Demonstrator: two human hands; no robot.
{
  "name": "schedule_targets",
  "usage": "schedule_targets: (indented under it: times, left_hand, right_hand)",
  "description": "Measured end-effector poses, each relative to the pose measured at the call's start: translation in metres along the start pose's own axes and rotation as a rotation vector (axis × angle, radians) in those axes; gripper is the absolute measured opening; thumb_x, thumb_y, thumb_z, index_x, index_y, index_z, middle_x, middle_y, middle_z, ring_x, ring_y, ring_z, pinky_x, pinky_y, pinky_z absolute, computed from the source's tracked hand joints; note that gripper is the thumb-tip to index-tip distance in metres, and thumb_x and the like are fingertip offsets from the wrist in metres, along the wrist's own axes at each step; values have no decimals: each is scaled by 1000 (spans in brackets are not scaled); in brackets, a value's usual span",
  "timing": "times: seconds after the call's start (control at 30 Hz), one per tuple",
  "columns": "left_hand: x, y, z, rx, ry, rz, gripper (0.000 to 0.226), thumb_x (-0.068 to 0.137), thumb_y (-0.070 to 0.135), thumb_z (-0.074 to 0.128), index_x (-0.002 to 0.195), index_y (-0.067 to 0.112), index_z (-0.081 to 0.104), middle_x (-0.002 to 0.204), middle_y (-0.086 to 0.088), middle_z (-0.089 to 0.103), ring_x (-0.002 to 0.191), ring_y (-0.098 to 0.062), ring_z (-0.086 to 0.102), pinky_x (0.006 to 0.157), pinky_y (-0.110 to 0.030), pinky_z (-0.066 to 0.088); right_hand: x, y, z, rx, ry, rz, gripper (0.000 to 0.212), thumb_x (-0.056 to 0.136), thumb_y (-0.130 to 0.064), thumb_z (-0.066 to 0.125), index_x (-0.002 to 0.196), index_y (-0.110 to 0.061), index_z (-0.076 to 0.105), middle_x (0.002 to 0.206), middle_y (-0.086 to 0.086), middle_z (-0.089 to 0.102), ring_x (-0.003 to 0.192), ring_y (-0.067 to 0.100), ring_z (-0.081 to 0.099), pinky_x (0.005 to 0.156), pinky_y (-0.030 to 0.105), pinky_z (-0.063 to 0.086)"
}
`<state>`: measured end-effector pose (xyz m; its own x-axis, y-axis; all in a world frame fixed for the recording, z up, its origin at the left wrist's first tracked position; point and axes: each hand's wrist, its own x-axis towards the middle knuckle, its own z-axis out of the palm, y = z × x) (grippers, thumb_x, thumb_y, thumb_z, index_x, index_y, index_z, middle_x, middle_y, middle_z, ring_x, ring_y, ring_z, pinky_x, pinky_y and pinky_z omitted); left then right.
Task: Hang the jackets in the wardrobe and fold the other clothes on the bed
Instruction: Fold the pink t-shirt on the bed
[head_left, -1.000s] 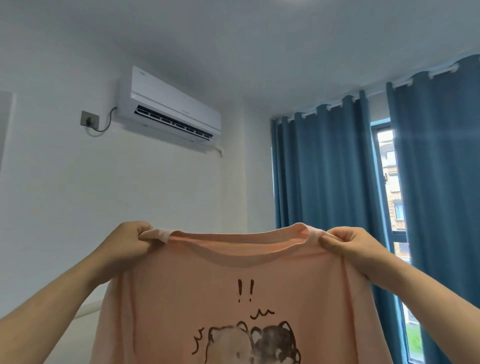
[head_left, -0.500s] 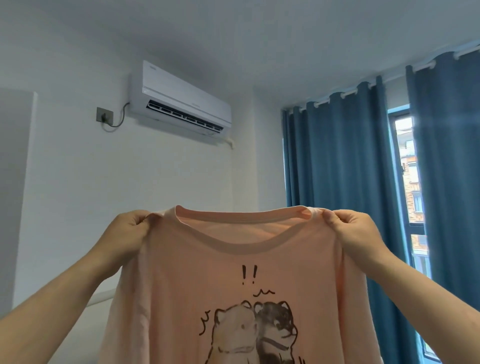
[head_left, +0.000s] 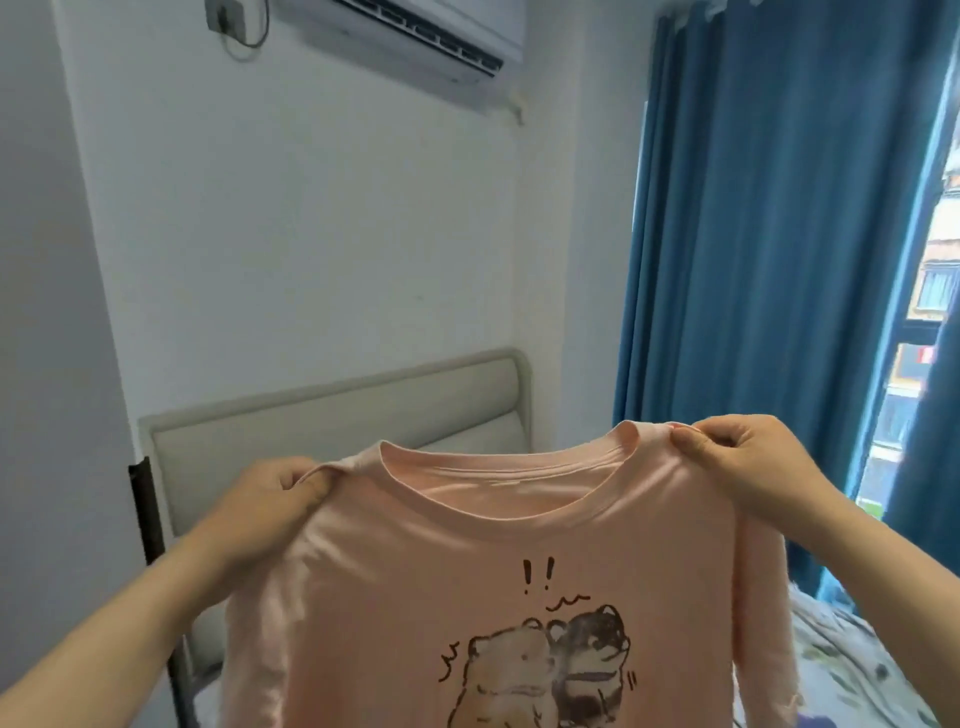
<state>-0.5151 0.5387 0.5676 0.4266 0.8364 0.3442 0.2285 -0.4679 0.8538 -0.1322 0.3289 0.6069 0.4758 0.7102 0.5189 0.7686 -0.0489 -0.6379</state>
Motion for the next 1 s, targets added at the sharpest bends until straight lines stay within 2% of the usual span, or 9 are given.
schedule_targets:
  times: [0.1,0.2,0.3,0.37,0.53,0.67,0.8,0.93,1.0]
  left_hand:
    - [-48,-50,18,-136,-117,-193,35,98,29,55,69,14,70,65,-7,65,59,-14,57,55,-25,40]
    - [-79,-93,31,-392,-153,-469,33,93,29,56,80,5,75,82,-21,71,67,-25,65,62,-31,47]
    - [-86,-137,40,-591,-104,-706,27,83,20,63,88,-4,74,95,-28,71,79,-35,69,68,-37,54]
    - [-82,-170,47,-607,-64,-810,30,82,18,64,93,-9,71,98,-29,70,80,-36,67,71,-38,52]
    - [-69,-258,81,-493,16,-965,17,97,14,56,88,0,60,89,-22,59,80,-31,55,70,-36,36]
    - [-67,-342,112,-280,64,-1002,24,98,12,57,79,0,67,80,-16,68,78,-26,61,69,-33,39]
    - [-67,-439,141,-149,170,-1029,28,96,11,59,68,11,64,69,-4,60,72,-19,53,63,-29,36]
    - [-69,-543,172,17,183,-1052,29,98,18,55,78,-3,60,76,-15,59,74,-23,51,61,-32,35]
    - [-68,-592,182,123,210,-1021,30,99,23,52,78,5,61,77,-12,62,71,-24,53,63,-30,37]
  right_hand:
    - [-18,36,26,-72,-245,111,39,89,-44,64,65,-13,66,54,-5,53,54,6,45,55,24,37]
    - [-22,64,52,-133,-434,220,44,86,-48,65,64,-10,62,53,-11,48,51,4,42,52,20,34]
    - [-17,86,87,-166,-511,266,49,86,-50,64,62,-8,56,56,-11,46,52,5,41,51,20,33]
    - [-14,100,120,-161,-526,281,47,88,-45,64,56,-13,51,54,-11,43,49,4,37,46,18,29]
    - [-15,149,232,-170,-615,359,38,97,-26,55,66,-4,54,67,1,51,60,11,44,56,26,34]
    - [-37,196,337,-210,-717,449,37,102,-25,50,66,-14,44,67,1,48,62,15,45,56,30,29]
    - [-65,257,435,-286,-766,514,38,103,-30,45,68,-15,46,68,1,52,64,16,49,55,29,32]
    - [-95,318,529,-363,-764,487,37,105,-31,37,73,-15,43,69,4,55,64,21,53,56,35,33]
    - [-107,344,578,-380,-730,452,36,105,-31,36,72,-17,40,67,4,54,63,20,53,54,35,33]
